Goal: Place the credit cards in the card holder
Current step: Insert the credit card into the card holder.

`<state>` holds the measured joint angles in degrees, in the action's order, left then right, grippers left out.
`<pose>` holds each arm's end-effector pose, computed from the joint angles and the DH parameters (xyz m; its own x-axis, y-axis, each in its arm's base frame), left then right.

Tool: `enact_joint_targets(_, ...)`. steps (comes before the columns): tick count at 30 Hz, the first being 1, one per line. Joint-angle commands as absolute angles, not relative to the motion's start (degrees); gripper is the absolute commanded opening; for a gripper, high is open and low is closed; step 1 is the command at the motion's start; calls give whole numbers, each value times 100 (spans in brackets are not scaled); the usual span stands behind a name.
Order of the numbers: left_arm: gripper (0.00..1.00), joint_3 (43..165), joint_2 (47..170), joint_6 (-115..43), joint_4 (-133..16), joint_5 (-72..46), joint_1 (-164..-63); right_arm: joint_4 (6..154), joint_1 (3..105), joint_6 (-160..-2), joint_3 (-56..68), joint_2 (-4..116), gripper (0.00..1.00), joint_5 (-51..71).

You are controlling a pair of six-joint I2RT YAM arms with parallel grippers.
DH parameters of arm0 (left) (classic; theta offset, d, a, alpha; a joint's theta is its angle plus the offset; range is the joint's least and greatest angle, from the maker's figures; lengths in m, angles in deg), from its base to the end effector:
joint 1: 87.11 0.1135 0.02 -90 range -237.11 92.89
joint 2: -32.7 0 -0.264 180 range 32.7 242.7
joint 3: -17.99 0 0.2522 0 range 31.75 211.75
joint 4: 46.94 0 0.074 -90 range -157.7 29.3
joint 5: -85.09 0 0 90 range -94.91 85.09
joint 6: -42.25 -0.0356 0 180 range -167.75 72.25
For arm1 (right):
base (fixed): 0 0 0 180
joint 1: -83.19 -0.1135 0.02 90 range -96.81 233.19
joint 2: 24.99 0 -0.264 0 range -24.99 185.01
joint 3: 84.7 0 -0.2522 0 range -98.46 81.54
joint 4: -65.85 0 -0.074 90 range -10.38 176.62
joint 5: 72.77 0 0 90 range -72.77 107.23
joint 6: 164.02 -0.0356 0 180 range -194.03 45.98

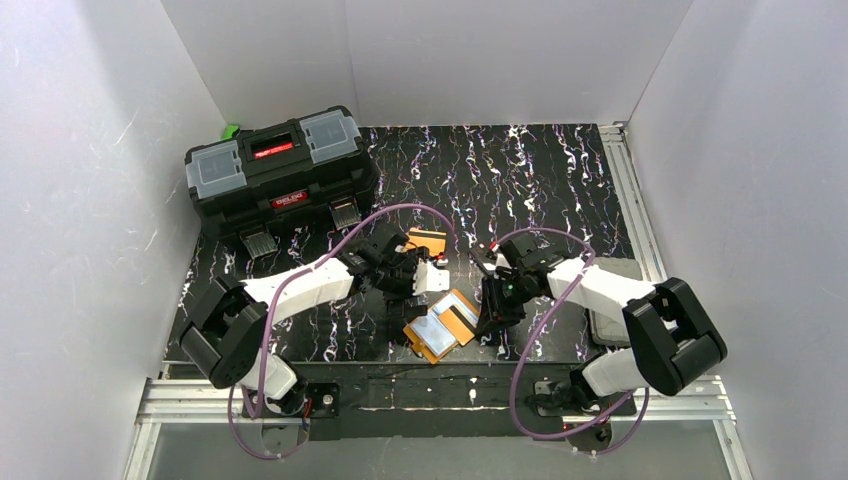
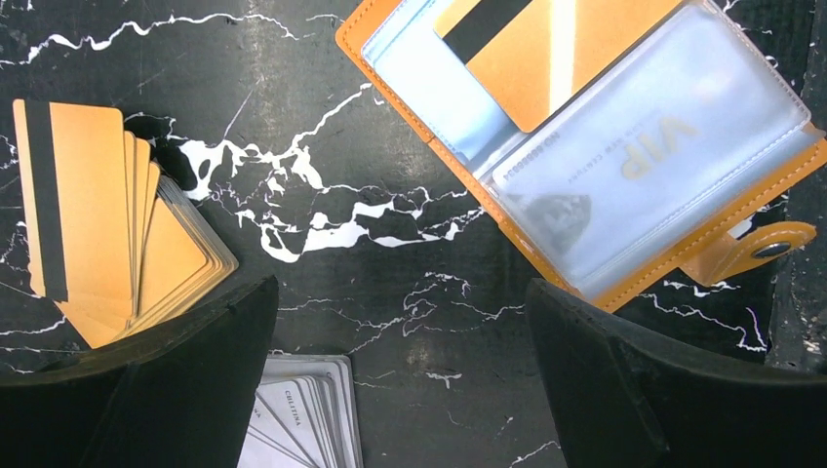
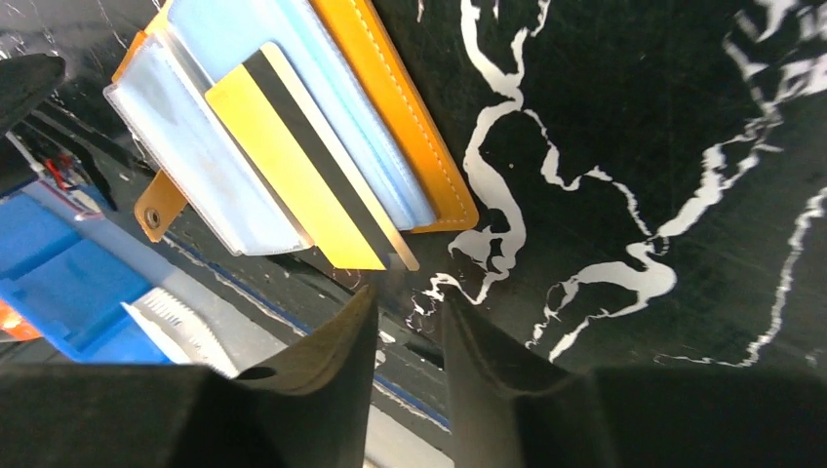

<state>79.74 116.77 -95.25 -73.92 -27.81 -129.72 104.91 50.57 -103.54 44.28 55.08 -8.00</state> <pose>0.2082 -0.2104 0.1993 0.2205 0.7200 -0.6581 0.9589 -0.0364 0.2815 0.1894 0.1392 0.1525 -0.9863 -0.1021 -0.1295 -0.1557 0.8349 0.5279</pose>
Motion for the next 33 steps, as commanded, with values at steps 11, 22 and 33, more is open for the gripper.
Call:
enact_joint_targets(11,95,7644,11254,-9122,-6976,-2665,-13087,10402,5125,-9976,3475,5472,53,-771)
enact_joint_targets(22,75,7028,10915,-9029,-5326,-2419,-13494,9329,5119,-10035,3760,6194,50,-1539)
enact_joint_targets(33,67,7014,11559,-8881,-4568,-2143,-13885,9092,5120,-10080,4095,6385,48,-1744)
